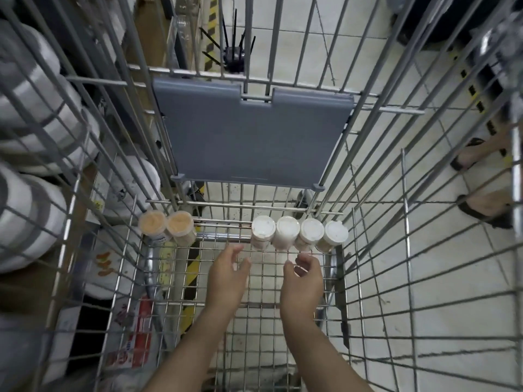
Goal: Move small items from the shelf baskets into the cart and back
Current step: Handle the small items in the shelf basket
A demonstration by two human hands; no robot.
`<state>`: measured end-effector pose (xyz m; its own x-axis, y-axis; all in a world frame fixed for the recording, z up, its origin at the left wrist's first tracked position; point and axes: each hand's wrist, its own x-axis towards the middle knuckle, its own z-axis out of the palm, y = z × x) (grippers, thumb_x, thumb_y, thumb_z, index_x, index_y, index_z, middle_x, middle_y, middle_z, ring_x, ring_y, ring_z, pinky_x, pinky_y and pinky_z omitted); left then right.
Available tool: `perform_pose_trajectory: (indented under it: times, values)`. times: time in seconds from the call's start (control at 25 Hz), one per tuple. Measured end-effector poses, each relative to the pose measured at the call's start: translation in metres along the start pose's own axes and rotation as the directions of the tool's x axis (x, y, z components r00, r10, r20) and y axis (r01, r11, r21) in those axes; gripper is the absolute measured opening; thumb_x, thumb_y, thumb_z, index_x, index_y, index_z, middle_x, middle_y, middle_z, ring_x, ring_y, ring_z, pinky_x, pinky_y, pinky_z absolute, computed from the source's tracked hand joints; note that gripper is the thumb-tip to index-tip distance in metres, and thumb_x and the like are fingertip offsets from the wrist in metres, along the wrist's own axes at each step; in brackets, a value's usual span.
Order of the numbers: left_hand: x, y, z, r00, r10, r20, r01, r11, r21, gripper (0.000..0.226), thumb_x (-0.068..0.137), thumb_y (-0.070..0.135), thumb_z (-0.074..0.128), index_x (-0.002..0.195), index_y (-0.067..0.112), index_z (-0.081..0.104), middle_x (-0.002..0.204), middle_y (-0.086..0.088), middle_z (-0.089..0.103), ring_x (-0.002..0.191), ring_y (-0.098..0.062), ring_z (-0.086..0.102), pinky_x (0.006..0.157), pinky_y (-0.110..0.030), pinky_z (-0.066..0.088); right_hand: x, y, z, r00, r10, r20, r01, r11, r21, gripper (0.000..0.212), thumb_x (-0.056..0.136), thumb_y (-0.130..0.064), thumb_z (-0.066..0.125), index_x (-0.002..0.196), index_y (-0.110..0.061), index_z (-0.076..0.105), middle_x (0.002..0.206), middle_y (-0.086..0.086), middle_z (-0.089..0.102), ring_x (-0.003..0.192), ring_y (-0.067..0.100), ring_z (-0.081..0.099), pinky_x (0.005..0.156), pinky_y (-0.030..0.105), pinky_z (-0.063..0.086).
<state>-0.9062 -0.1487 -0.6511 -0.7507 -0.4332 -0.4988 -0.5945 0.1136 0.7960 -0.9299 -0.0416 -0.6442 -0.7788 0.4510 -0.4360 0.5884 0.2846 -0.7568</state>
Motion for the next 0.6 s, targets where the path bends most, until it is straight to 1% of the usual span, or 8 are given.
perform_pose_trajectory:
  times: [0.08, 0.12, 0.2, 0.28, 0.4, 0.48, 0.52, 0.6]
  values:
    - [-0.031, -0.001, -0.025, 0.989, -0.096, 0.112, 0.083, 0.99, 0.117, 0.028, 0.093, 0.016, 0.057, 0.122, 0.013, 0.058, 0.114, 0.004, 0.058, 0.11, -0.014, 0.054, 0.089, -0.024, 0.041, -0.021, -0.005, -0.035, 0.985, -0.06, 0.165, 0.088, 0.981, -0.174, 0.022, 0.091, -0.013, 0.056, 0.113, -0.014, 0.057, 0.112, 0.0, 0.063, 0.102, 0.016, 0.057, 0.084, 0.027, 0.042]
    - [-0.046, -0.001, -0.039, 0.972, -0.153, 0.176, 0.117, 0.973, 0.199, 0.029, 0.094, 0.019, 0.056, 0.123, 0.014, 0.057, 0.118, 0.004, 0.059, 0.108, -0.013, 0.054, 0.09, -0.025, 0.042, -0.033, -0.009, -0.054, 0.96, -0.071, 0.27, 0.149, 0.947, -0.283, 0.027, 0.093, -0.016, 0.054, 0.12, -0.013, 0.056, 0.118, 0.002, 0.062, 0.105, 0.016, 0.056, 0.085, 0.026, 0.041]
    - [-0.087, 0.005, -0.068, 0.941, -0.231, 0.246, 0.134, 0.924, 0.357, 0.03, 0.095, 0.022, 0.054, 0.124, 0.017, 0.056, 0.122, 0.002, 0.059, 0.105, -0.012, 0.056, 0.093, -0.027, 0.046, -0.061, -0.023, -0.094, 0.879, -0.027, 0.477, 0.28, 0.838, -0.468, 0.034, 0.096, -0.022, 0.052, 0.128, -0.012, 0.052, 0.126, 0.003, 0.059, 0.113, 0.017, 0.055, 0.088, 0.024, 0.04]
    - [-0.133, 0.019, -0.092, 0.949, -0.225, 0.222, 0.121, 0.907, 0.403, 0.032, 0.095, 0.022, 0.053, 0.127, 0.017, 0.054, 0.122, 0.001, 0.059, 0.104, -0.013, 0.058, 0.092, -0.027, 0.047, -0.093, -0.04, -0.131, 0.781, 0.049, 0.622, 0.399, 0.728, -0.558, 0.036, 0.097, -0.028, 0.05, 0.13, -0.014, 0.051, 0.129, 0.002, 0.058, 0.115, 0.017, 0.056, 0.092, 0.024, 0.041]
    - [-0.214, 0.057, -0.118, 0.978, -0.162, 0.133, 0.104, 0.927, 0.361, 0.032, 0.094, 0.018, 0.055, 0.126, 0.016, 0.055, 0.119, 0.003, 0.061, 0.102, -0.009, 0.056, 0.086, -0.019, 0.043, -0.143, -0.072, -0.188, 0.655, 0.025, 0.755, 0.577, 0.628, -0.522, 0.037, 0.097, -0.034, 0.047, 0.13, -0.017, 0.051, 0.129, 0.0, 0.059, 0.112, 0.015, 0.057, 0.094, 0.027, 0.044]
    - [-0.272, 0.079, -0.128, 0.992, -0.108, 0.068, 0.078, 0.934, 0.348, 0.029, 0.093, 0.018, 0.055, 0.122, 0.019, 0.058, 0.107, 0.011, 0.061, 0.1, -0.007, 0.058, 0.08, -0.016, 0.042, -0.172, -0.088, -0.226, 0.579, -0.032, 0.815, 0.671, 0.586, -0.454, 0.037, 0.097, -0.034, 0.047, 0.13, -0.018, 0.052, 0.128, -0.001, 0.059, 0.112, 0.014, 0.057, 0.095, 0.027, 0.044]
    - [-0.3, 0.09, -0.132, 0.995, -0.09, 0.042, 0.07, 0.937, 0.343, 0.029, 0.093, 0.019, 0.055, 0.122, 0.021, 0.058, 0.104, 0.013, 0.06, 0.099, -0.006, 0.057, 0.078, -0.014, 0.041, -0.185, -0.094, -0.244, 0.549, -0.061, 0.833, 0.7, 0.578, -0.419, 0.036, 0.097, -0.033, 0.048, 0.13, -0.018, 0.052, 0.128, -0.001, 0.06, 0.112, 0.013, 0.057, 0.094, 0.026, 0.044]
    - [-0.364, 0.109, -0.137, 0.998, -0.061, -0.026, 0.066, 0.953, 0.295, 0.027, 0.094, 0.018, 0.055, 0.12, 0.022, 0.057, 0.107, 0.011, 0.06, 0.101, -0.007, 0.058, 0.078, -0.012, 0.042, -0.212, -0.106, -0.283, 0.465, -0.112, 0.878, 0.763, 0.553, -0.334, 0.034, 0.097, -0.033, 0.049, 0.127, -0.018, 0.054, 0.124, -0.002, 0.062, 0.109, 0.012, 0.058, 0.088, 0.024, 0.044]
